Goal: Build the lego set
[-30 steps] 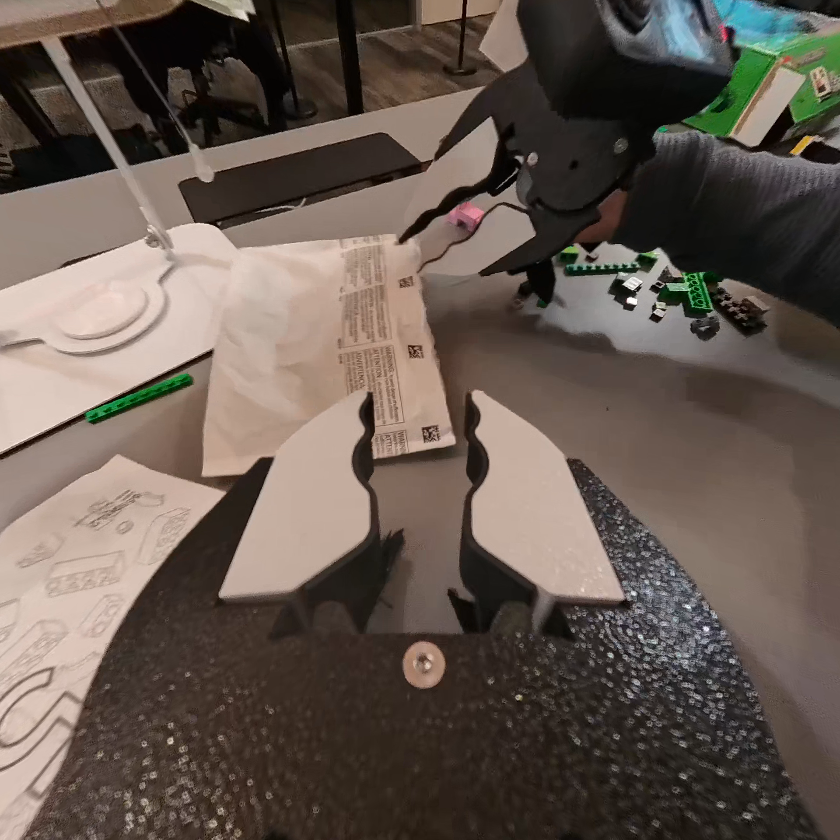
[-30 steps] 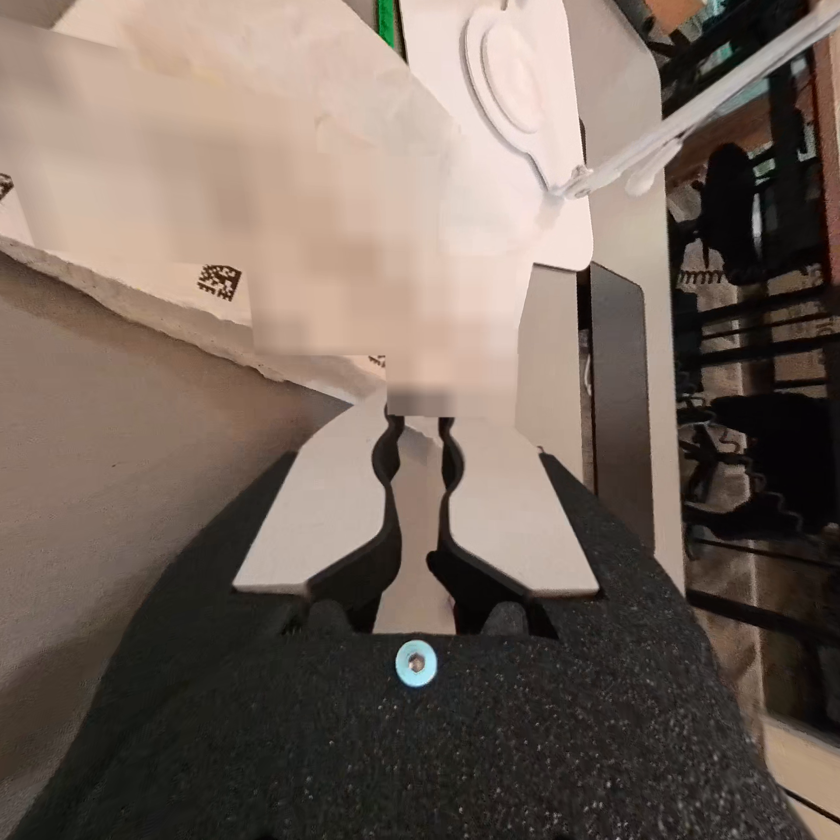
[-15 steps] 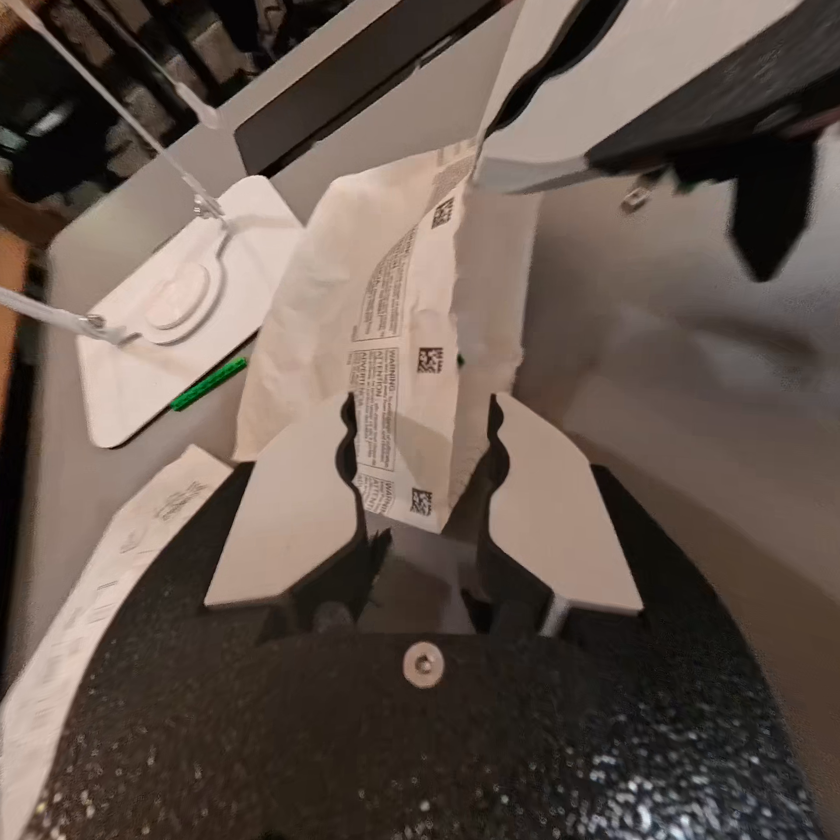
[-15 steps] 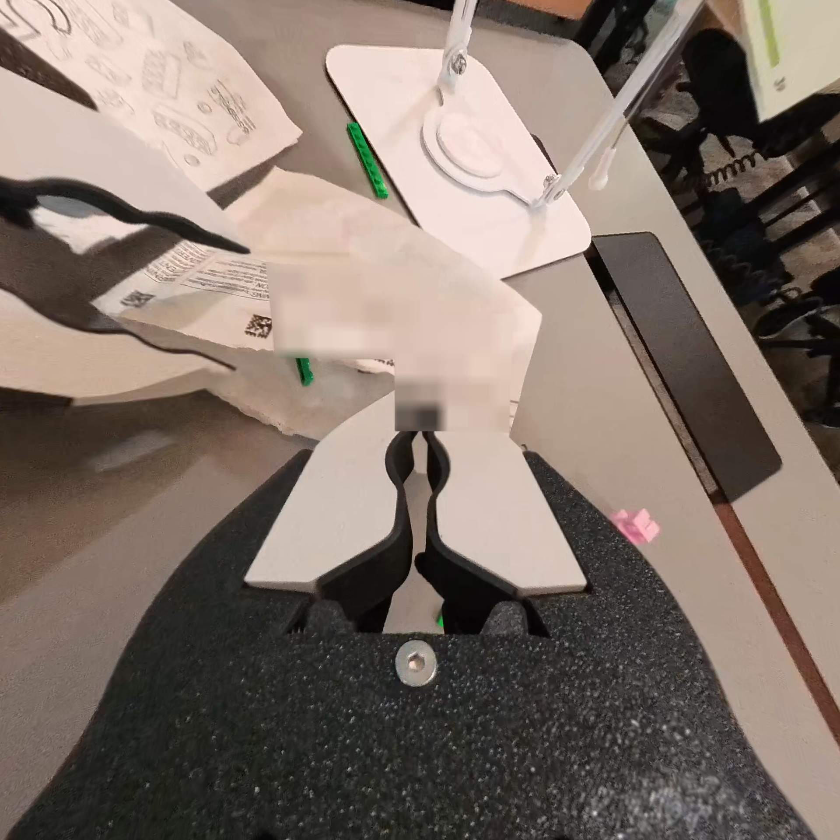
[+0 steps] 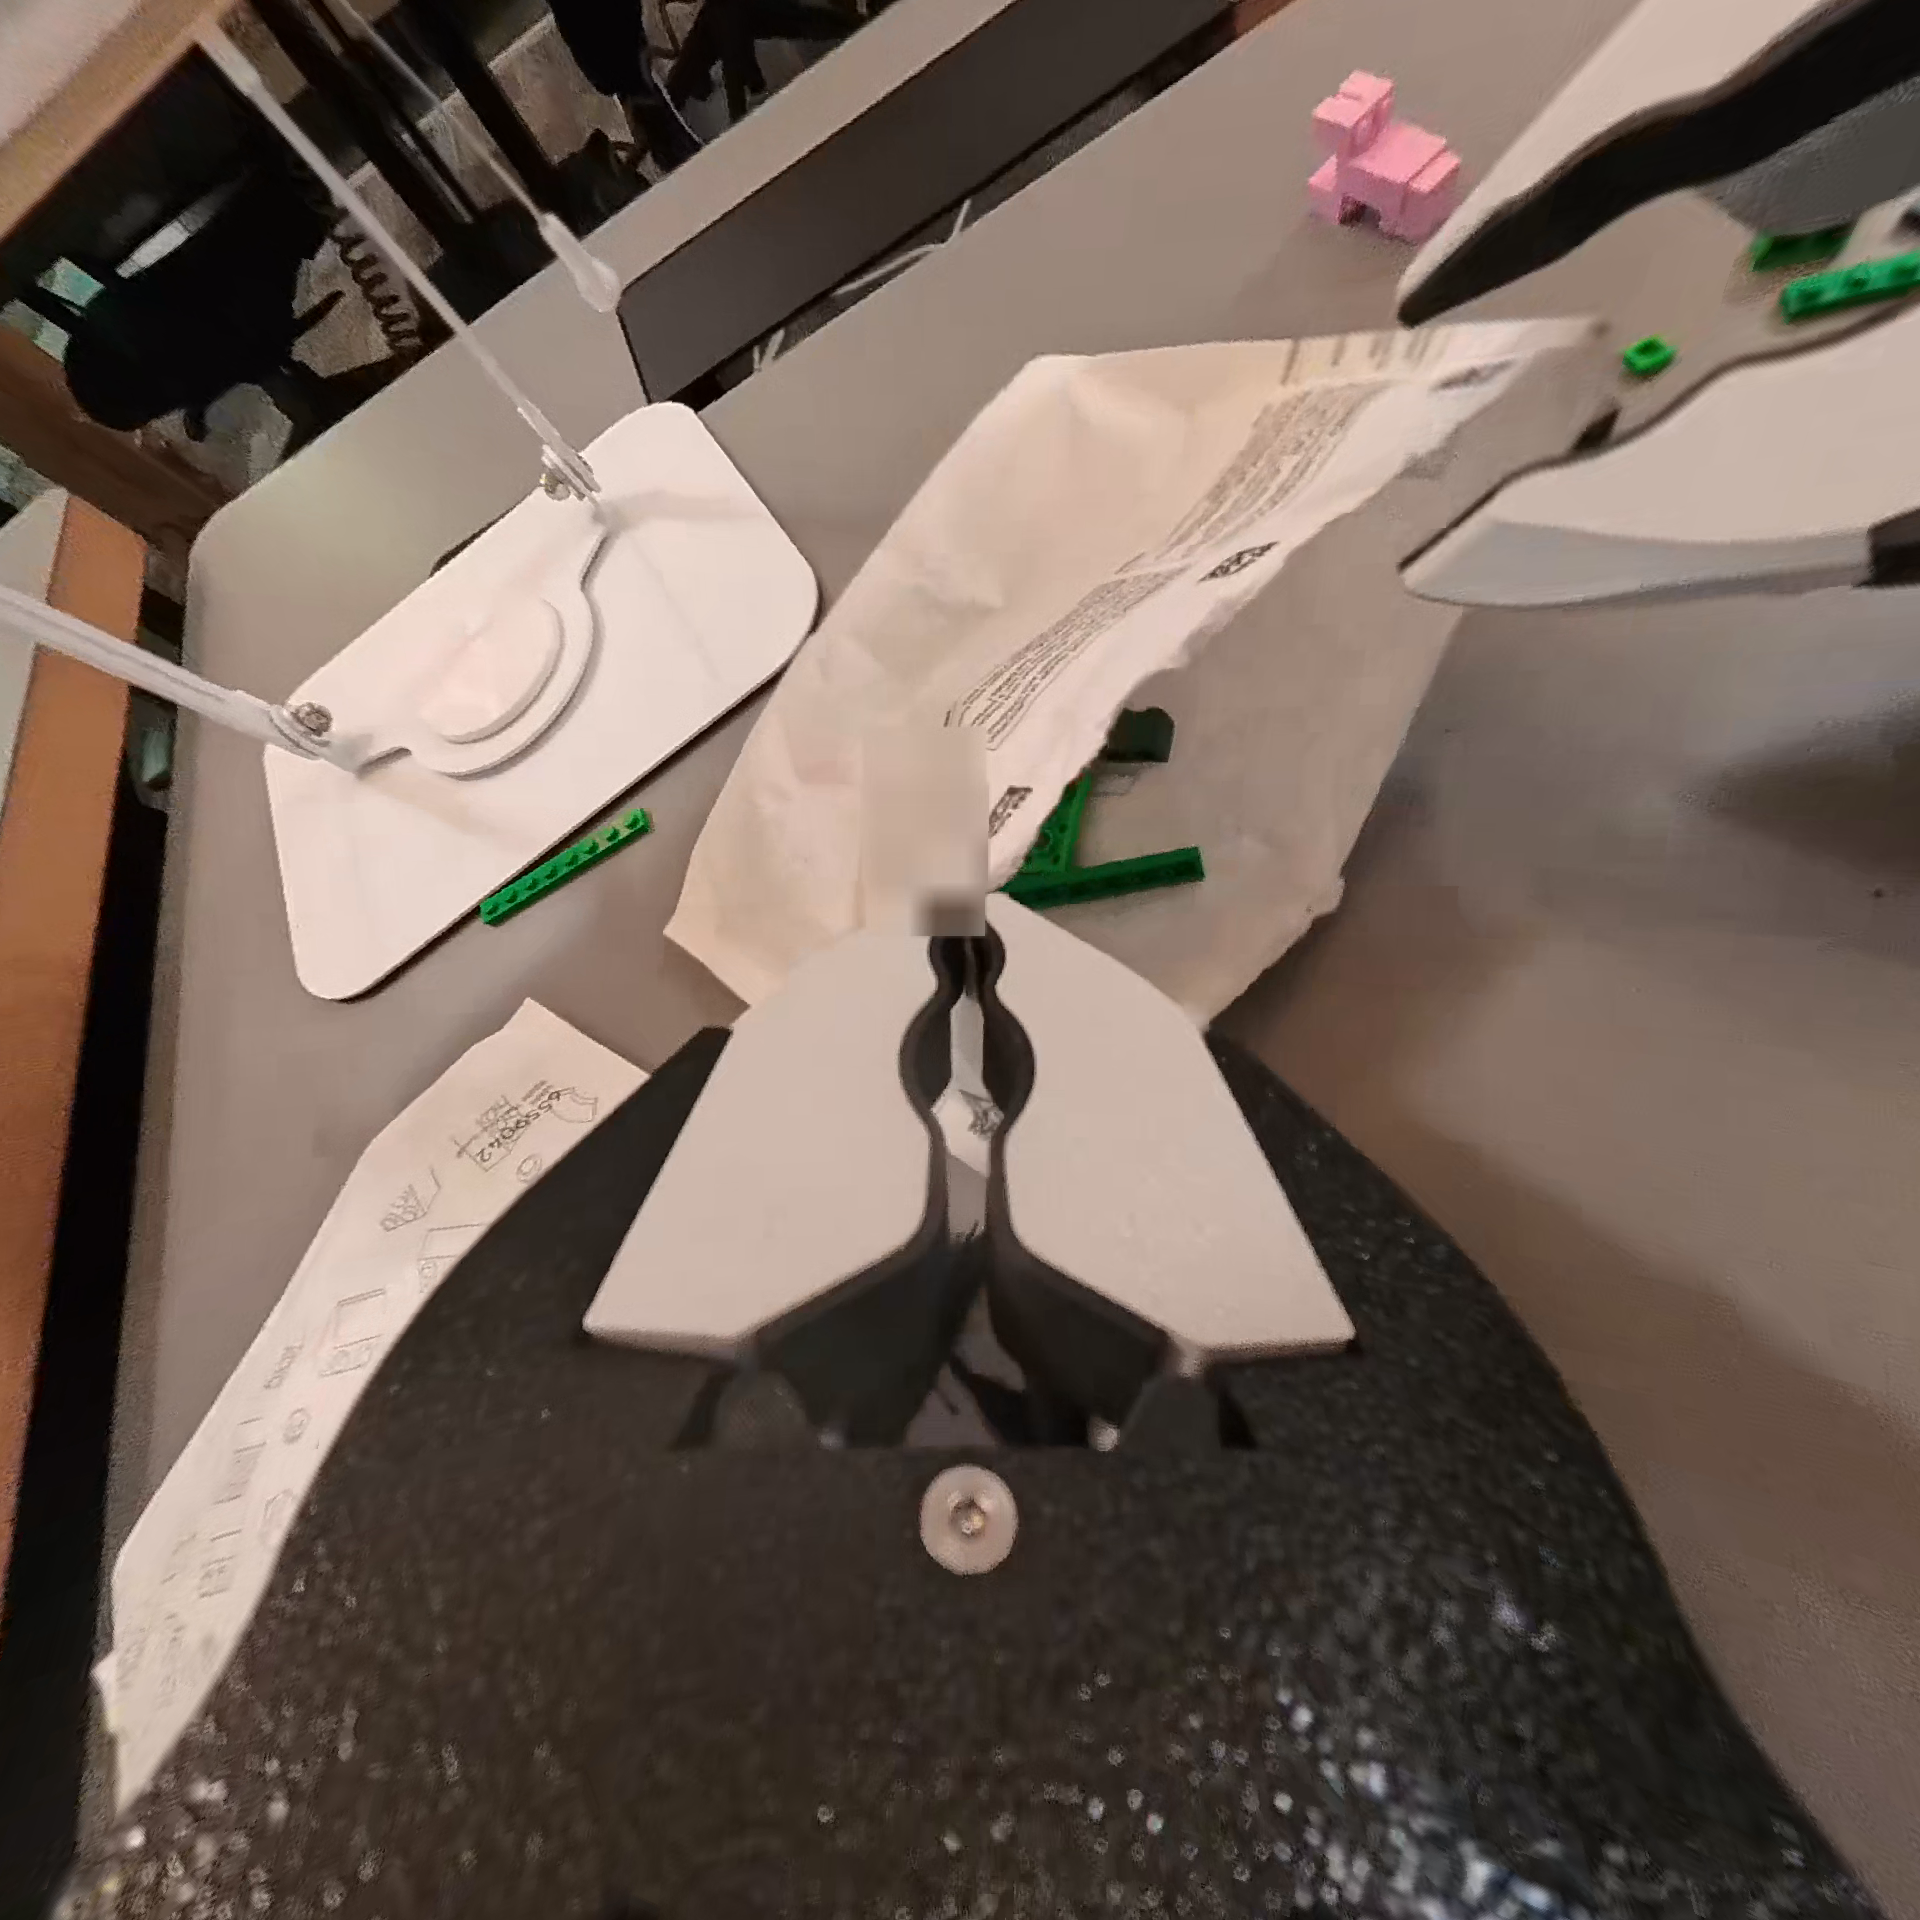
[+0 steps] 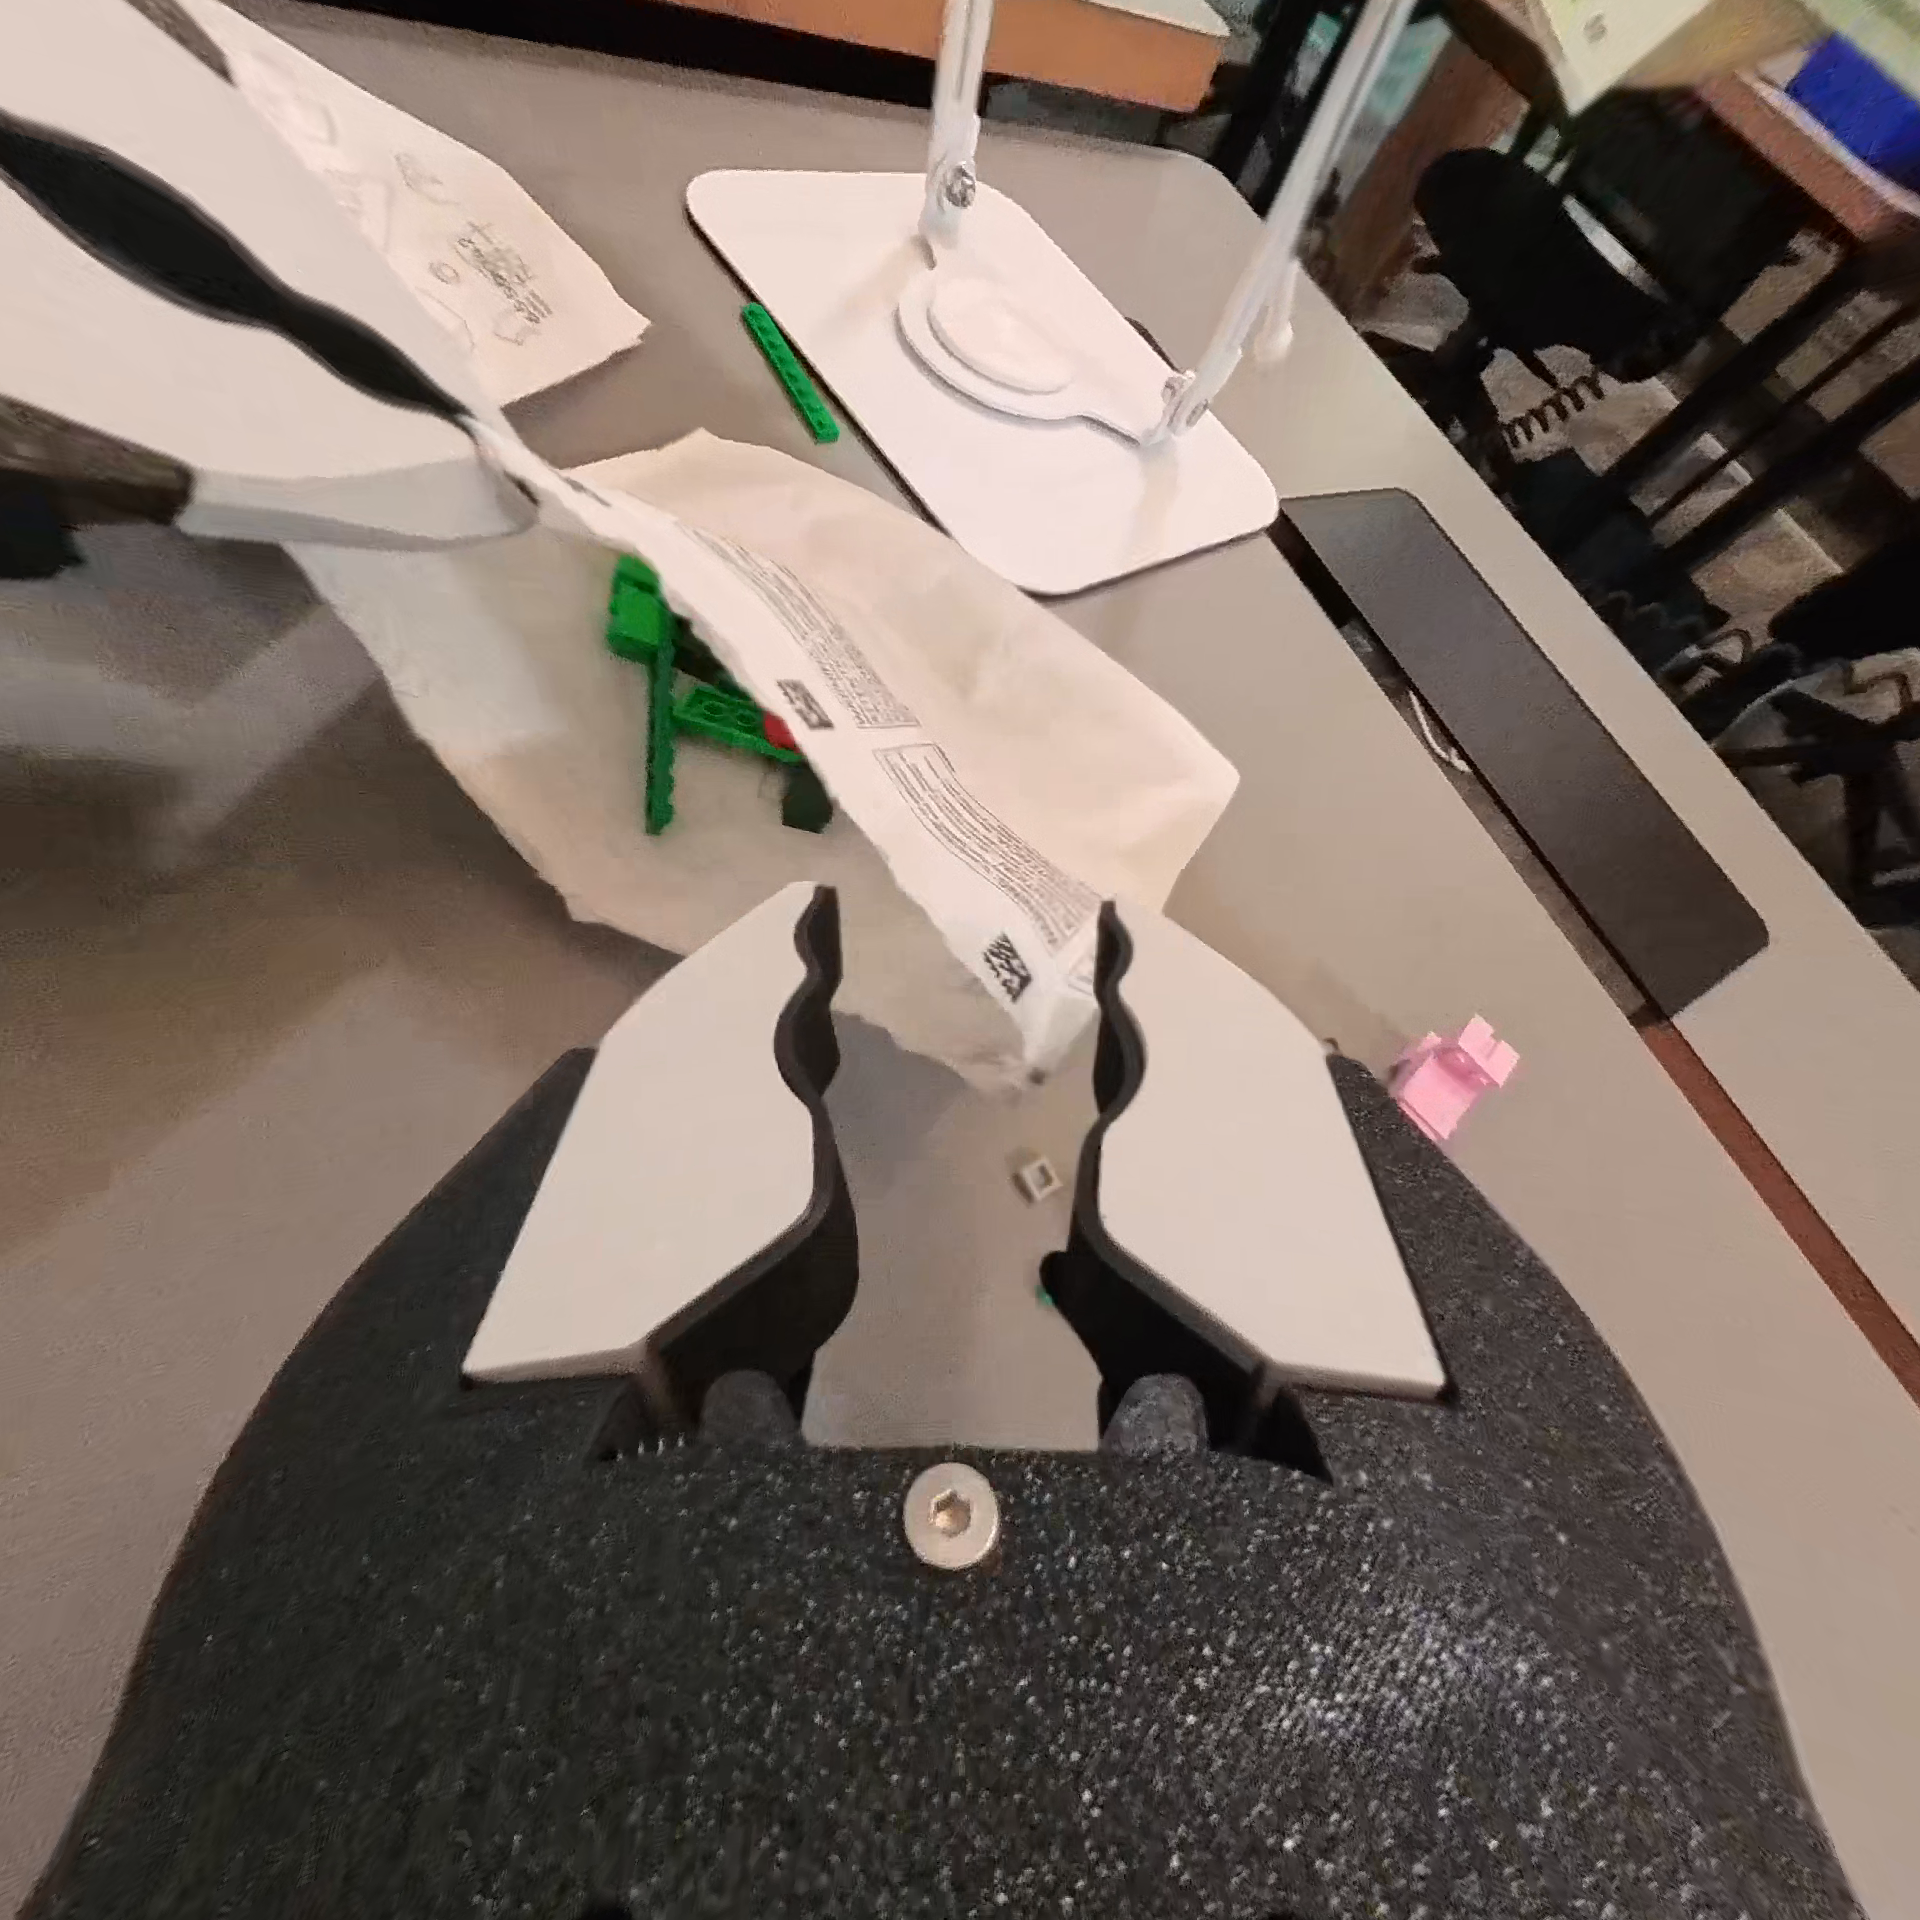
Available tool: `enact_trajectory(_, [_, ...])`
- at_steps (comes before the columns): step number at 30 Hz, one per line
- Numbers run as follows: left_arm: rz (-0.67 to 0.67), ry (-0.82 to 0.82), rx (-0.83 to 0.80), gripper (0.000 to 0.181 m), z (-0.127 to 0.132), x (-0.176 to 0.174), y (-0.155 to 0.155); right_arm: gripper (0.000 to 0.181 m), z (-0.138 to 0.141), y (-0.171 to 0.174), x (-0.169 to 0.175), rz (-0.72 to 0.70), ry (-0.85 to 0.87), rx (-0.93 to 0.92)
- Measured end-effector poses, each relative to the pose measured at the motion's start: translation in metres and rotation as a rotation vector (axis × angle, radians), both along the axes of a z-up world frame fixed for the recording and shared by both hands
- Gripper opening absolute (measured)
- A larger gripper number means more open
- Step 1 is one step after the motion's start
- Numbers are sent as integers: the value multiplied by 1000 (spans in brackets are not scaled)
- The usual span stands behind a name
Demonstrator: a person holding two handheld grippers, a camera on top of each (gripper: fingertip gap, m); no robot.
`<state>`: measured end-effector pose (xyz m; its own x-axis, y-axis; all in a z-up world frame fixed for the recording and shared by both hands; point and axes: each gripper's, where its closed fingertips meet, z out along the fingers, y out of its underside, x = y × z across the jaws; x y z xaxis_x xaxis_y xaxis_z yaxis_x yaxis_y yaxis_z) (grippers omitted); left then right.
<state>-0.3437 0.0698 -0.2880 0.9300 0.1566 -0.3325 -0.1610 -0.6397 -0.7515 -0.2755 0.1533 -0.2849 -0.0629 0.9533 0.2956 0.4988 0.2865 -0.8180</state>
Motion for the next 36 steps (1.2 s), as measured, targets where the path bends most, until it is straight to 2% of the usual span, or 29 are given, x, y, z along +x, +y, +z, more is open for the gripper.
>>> enact_trajectory(3, [-10,-34,25,0,4,0,0,45,-4,17,2,-92,-8,21])
enact_trajectory(8, [-57,-76,53,0,6,6,0,33,-14,28,6,-161,-52,-43])
enact_trajectory(11, [-65,-113,70,0,4,8,2,18,-18,25,7,-160,-69,-70])
enact_trajectory(15, [-74,-128,93,0,5,10,4,11,-12,21,6,-162,-36,-63])
enact_trajectory(28, [-114,-172,140,0,6,25,12,1,-5,-24,14,-81,11,-109])
enact_trajectory(31, [-153,-196,157,0,8,37,16,0,-5,-24,15,-90,23,-101])
enact_trajectory(35, [-135,-221,163,1,7,35,14,0,-7,-18,19,-135,44,-120])
enact_trajectory(36, [-132,-239,162,6,6,34,12,0,-7,-17,21,-146,47,-121])
